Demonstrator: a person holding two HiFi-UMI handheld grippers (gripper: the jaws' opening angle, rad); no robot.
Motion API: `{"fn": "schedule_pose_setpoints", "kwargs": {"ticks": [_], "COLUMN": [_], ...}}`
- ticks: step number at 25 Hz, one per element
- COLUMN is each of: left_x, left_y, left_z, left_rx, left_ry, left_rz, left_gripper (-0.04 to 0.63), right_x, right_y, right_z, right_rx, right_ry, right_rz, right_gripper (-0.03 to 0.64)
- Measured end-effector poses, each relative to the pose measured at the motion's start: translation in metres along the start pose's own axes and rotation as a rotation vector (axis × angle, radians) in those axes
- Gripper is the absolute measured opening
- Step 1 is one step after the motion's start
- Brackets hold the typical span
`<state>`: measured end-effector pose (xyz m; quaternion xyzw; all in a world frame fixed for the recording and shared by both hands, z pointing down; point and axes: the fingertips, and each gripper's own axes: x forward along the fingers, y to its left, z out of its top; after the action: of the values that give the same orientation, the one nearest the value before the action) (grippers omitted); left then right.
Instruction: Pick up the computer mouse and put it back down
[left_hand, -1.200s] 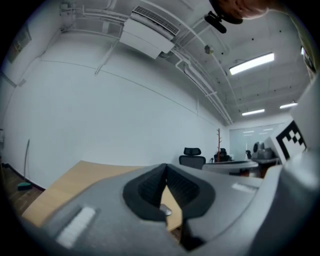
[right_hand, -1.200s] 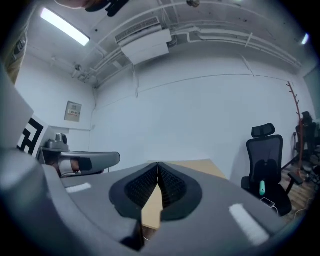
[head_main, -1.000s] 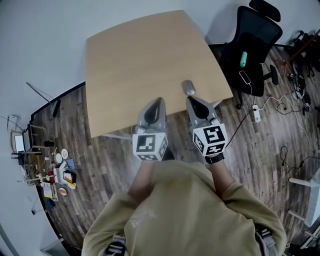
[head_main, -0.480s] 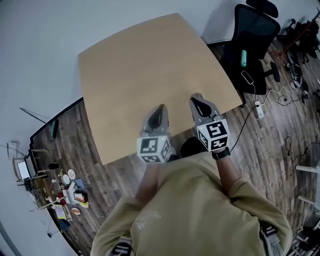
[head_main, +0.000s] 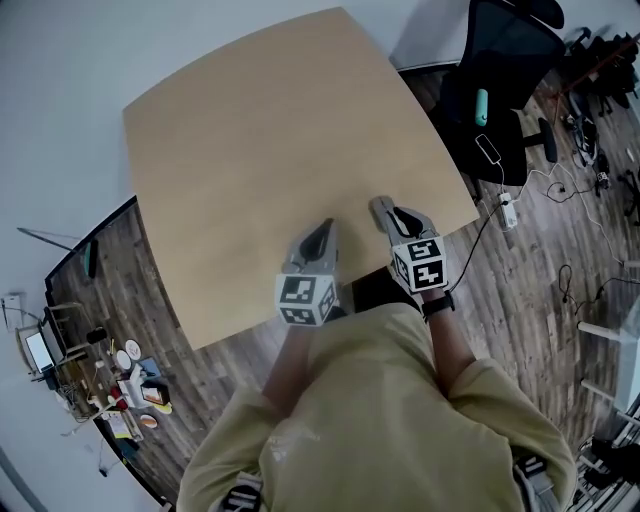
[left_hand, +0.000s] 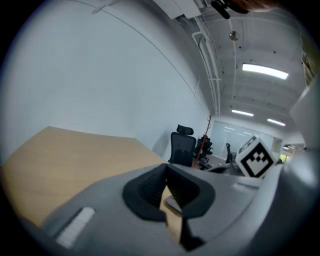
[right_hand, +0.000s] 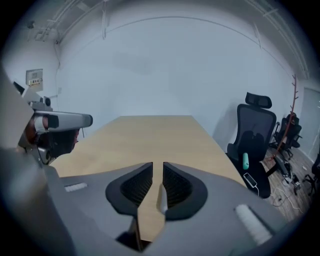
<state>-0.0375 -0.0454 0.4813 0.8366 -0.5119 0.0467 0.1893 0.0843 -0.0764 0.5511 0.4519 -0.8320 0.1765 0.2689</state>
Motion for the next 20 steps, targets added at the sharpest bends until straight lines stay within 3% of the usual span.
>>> {"fn": "schedule_pose_setpoints", "kwargs": {"ticks": [7, 14, 20], "left_x": [0.053, 0.075, 0.083], "left_y": [0.01, 0.03, 0.042], "left_z": [-0.027, -0.04, -0.045], "left_rx": [-0.041, -0.071, -0.091], "left_ry": [0.105, 0.153, 0.167], "left_rz": [-0.017, 0.008, 0.035], "left_gripper": [0.0, 0.0, 0.0], "right_x": [0.061, 0.1, 0.123], "right_y": [-0.025, -0.037, -0.048], "right_z": [-0.062, -0.098, -0.119], "right_rx": [0.034, 0.052, 0.061], "right_ry": [0.212, 0.325, 0.414], "right_rz": [0.02, 0.011, 0.001], "right_gripper": [0.179, 0.315, 0.329]}}
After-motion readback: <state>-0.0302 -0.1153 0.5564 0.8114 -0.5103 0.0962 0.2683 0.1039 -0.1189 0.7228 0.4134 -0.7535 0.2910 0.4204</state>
